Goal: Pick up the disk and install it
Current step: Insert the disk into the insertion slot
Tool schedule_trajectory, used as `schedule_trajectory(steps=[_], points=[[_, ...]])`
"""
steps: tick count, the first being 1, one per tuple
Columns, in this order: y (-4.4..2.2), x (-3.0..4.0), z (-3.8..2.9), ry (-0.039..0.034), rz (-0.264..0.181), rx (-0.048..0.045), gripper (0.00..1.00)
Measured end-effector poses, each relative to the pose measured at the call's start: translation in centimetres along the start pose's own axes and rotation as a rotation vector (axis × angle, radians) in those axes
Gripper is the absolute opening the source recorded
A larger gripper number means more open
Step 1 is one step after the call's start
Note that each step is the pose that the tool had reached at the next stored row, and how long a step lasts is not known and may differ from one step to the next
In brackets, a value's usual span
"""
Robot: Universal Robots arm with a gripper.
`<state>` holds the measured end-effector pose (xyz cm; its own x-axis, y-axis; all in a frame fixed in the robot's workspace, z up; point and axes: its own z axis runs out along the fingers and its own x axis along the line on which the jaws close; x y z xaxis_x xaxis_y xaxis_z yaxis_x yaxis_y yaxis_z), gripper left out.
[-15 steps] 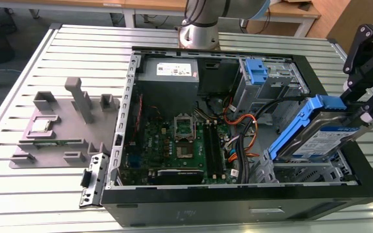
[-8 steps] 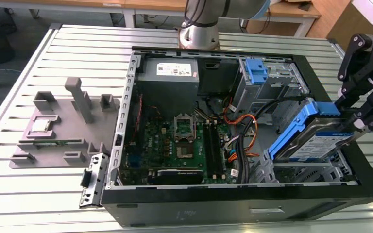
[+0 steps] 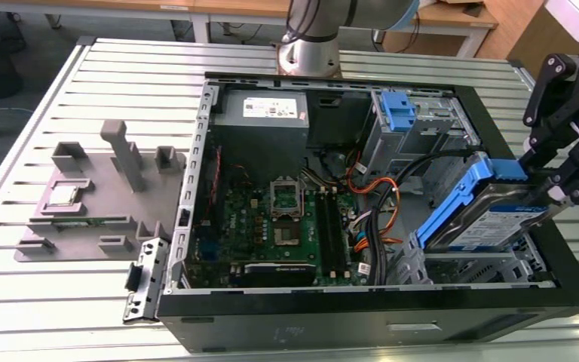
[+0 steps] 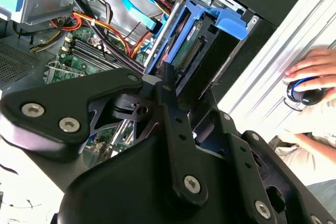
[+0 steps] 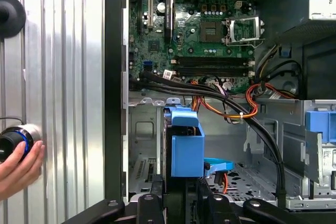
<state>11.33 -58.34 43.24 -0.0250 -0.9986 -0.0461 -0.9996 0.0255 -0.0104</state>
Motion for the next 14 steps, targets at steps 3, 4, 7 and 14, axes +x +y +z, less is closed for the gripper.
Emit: schedule_trajectory(steps=[3, 4, 7, 14], points=[[0.01, 0.02, 0.47, -0.0016, 0.0, 0.0, 0.35], [0.01, 0.03, 0.65, -0.0018, 0.0, -0.0001, 0.35], [0.01, 0.06, 1.19, -0.0023, 0.0, -0.0001, 0.35], [0.02, 0.32, 2.46, -0.0028, 0.0, -0.0001, 0.35]])
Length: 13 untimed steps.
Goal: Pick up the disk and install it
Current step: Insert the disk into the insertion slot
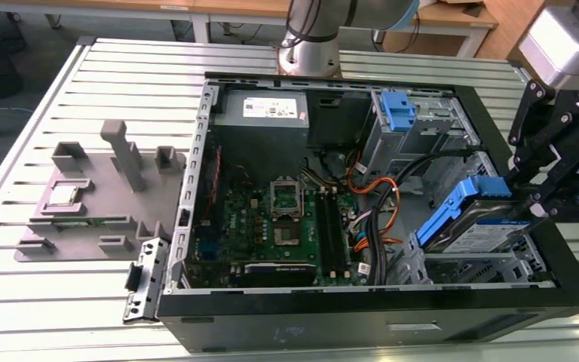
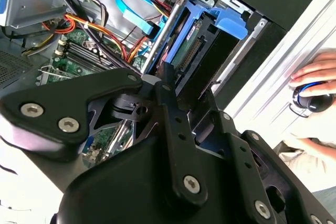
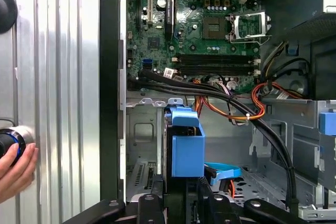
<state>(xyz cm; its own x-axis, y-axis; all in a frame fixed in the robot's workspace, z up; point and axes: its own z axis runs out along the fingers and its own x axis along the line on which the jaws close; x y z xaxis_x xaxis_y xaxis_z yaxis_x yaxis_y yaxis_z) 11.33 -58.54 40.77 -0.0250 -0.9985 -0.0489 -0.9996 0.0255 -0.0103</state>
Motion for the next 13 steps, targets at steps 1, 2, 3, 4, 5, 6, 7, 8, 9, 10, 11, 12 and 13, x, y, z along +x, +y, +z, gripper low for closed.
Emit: schedule_trajectory(steps=[1, 2, 3, 4, 5, 6, 7, 8, 9, 10, 11, 12, 13], points=[[0.0, 0.05, 0.18, 0.0, 0.0, 0.0, 0.35], [0.0, 0.09, 0.36, -0.0001, 0.0, 0.0, 0.35], [0.0, 0.15, 0.54, -0.0001, 0.0, 0.0, 0.35], [0.0, 0.22, 0.72, -0.0002, 0.0, 0.0001, 0.35], [0.0, 0.29, 0.9, -0.0003, 0.0, 0.0001, 0.35], [0.0, 0.33, 1.07, -0.0002, 0.0, 0.0, 0.35], [0.01, 0.37, 1.26, -0.0001, 0.0, 0.0, 0.35], [0.01, 0.4, 1.44, -0.0001, 0.0, 0.0, 0.35], [0.01, 0.42, 1.61, -0.0001, 0.0, 0.0, 0.35], [0.01, 0.47, 1.8, -0.0001, 0.0, 0.0, 0.35], [0.01, 0.51, 1.97, -0.0002, 0.0, 0.0, 0.35], [0.01, 0.56, 2.14, -0.0001, 0.0, 0.0, 0.35], [0.01, 0.6, 2.33, 0.0001, 0.0, 0.0, 0.35]])
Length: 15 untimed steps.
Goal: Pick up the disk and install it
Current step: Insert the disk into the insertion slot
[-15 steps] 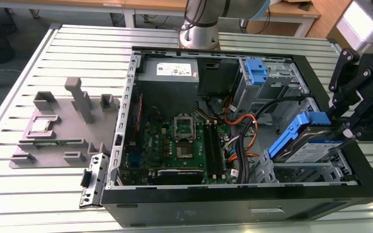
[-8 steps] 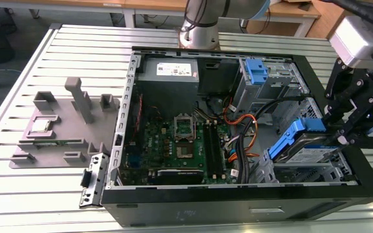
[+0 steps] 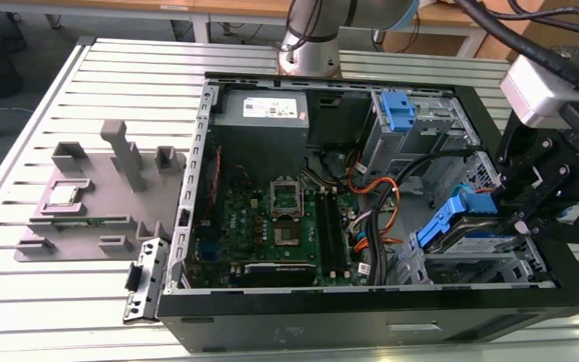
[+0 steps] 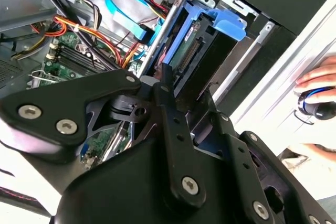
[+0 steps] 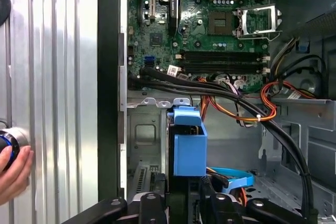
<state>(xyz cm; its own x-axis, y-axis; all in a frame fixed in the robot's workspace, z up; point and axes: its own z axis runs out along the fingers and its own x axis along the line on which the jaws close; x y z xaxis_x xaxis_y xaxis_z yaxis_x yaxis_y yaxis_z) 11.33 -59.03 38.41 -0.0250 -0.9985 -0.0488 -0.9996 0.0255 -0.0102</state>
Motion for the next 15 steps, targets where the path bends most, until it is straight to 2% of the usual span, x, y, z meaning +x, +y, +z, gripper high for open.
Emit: schedule_trajectory(steps=[11, 15], points=[[0.01, 0.53, 1.81, 0.0001, 0.0, 0.0, 0.35], [0.01, 0.55, 1.87, 0.0001, 0.0, 0.0001, 0.35]])
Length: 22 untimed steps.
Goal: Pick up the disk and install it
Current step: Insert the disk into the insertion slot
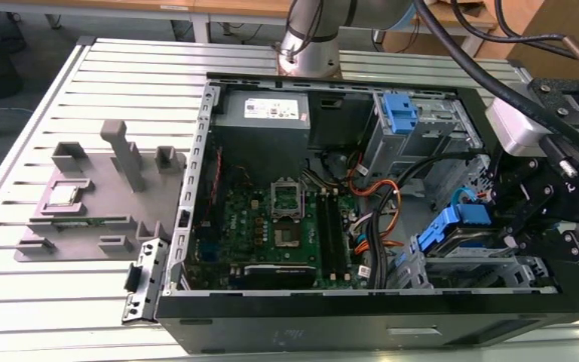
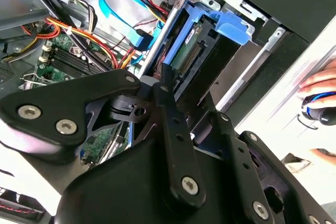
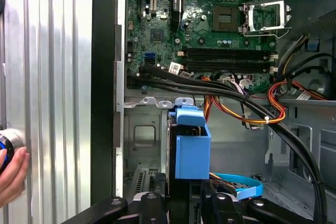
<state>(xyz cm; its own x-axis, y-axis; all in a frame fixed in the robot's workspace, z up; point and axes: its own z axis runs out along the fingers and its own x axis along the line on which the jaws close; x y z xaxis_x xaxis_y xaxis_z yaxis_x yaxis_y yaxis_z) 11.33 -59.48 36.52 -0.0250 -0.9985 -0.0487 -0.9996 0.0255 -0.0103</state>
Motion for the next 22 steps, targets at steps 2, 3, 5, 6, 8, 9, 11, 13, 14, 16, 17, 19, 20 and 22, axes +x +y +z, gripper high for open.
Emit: schedule_trajectory(steps=[2, 3, 5, 6, 8, 9, 11, 13, 14, 16, 17, 19, 20, 22], points=[[0.0, 0.0, 0.01, -0.0001, 0.0, 0.0, 0.35], [0.0, 0.0, 0.02, -0.0001, 0.0, 0.0, 0.35], [0.0, 0.0, 0.03, -0.0002, 0.0, 0.0, 0.35], [0.0, 0.0, 0.0, -0.0004, 0.0, 0.0, 0.35], [0.0, 0.0, -0.27, -0.0028, 0.0, 0.0, 0.35], [0.0, -0.01, -0.6, -0.0016, 0.0, 0.0001, 0.35], [-0.02, -0.06, -1.39, -0.0008, 0.0, 0.0, 0.35], [-0.02, -0.07, -1.39, -0.0011, 0.0, 0.0, 0.35], [-0.02, -0.05, -1.39, -0.0013, 0.0, 0.0, 0.35], [-0.03, 0.16, -1.39, -0.0026, 0.0, 0.0, 0.35], [-0.03, 0.16, -1.4, -0.0028, 0.0, 0.0, 0.36], [-0.03, 0.15, -1.41, -0.0029, 0.0, 0.0, 0.42], [-0.03, 0.15, -1.41, -0.0031, 0.0, 0.0, 0.48], [-0.03, 0.15, -1.41, -0.0029, 0.0, 0.0, 0.48]])
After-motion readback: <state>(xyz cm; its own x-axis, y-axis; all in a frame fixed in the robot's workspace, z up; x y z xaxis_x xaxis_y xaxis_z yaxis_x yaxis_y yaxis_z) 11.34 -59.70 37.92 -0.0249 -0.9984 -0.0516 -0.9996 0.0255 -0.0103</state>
